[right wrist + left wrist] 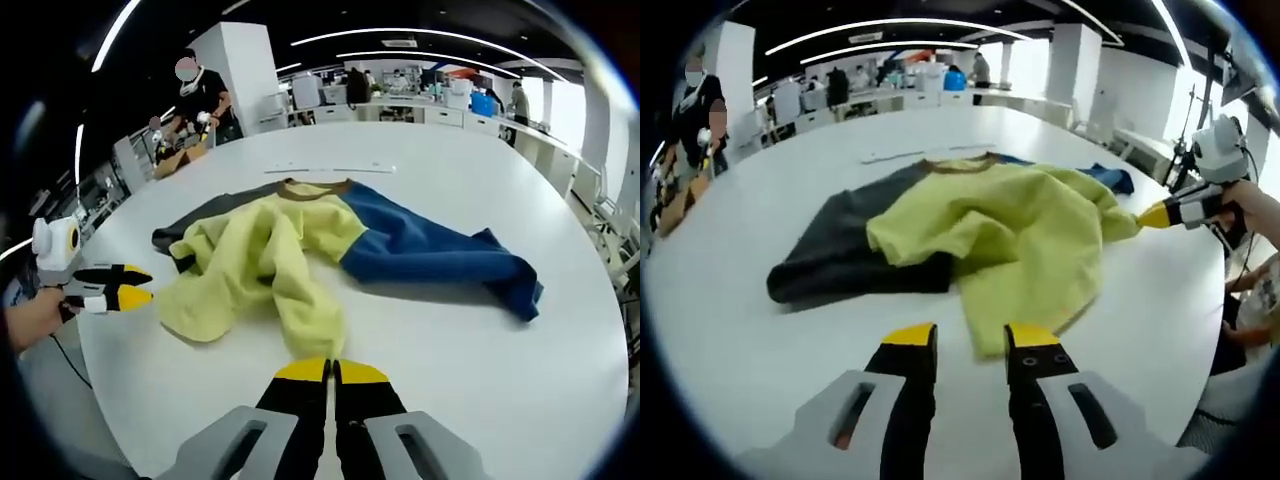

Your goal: Fold the garment on the visible template until the final outline fits inside the template.

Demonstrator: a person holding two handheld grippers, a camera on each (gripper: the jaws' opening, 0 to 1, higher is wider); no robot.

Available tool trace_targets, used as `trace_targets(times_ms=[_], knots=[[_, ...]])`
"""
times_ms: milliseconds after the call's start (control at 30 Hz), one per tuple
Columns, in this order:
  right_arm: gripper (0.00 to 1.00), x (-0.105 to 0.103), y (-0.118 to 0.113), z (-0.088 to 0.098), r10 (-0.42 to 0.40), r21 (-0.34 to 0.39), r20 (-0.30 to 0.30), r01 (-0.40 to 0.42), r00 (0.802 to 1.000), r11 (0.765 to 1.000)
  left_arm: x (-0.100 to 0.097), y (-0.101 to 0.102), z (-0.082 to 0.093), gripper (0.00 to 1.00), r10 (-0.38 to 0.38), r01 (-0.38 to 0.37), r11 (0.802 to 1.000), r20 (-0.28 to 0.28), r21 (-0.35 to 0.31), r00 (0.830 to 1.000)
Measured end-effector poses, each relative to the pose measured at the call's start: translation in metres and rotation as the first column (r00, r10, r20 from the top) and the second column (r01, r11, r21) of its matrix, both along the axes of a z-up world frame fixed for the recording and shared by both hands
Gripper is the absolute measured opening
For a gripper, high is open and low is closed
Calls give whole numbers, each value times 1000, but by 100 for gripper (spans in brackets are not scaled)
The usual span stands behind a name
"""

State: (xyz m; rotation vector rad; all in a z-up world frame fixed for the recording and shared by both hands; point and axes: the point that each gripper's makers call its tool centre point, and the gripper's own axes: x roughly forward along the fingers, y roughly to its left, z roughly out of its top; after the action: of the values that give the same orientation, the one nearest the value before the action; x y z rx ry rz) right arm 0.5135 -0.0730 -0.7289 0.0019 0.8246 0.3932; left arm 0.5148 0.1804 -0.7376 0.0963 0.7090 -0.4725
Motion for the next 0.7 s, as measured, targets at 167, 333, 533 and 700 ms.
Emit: trace_targets(times_ms=[167,333,533,700], knots=[[0,-1,-1,-1,1,-2,-4,-1,1000,1000,-1,2,-10,16,23,-23,1000,-23,5,999],[0,-1,-2,-2,-1,-5,-7,1,1000,1000,-5,-3,-12,14,15,-15,1000,-30,-1,999],[0,-1,-3,-3,-1,-8,-11,1,1000,1000,-6,-8,-13,8,-4,4,1000,-28,10,1000],[0,-1,-3,-5,4,-11,-15,-4,1000,1000,-7,-11,-13,0,-19,19,999,-30,25,999]])
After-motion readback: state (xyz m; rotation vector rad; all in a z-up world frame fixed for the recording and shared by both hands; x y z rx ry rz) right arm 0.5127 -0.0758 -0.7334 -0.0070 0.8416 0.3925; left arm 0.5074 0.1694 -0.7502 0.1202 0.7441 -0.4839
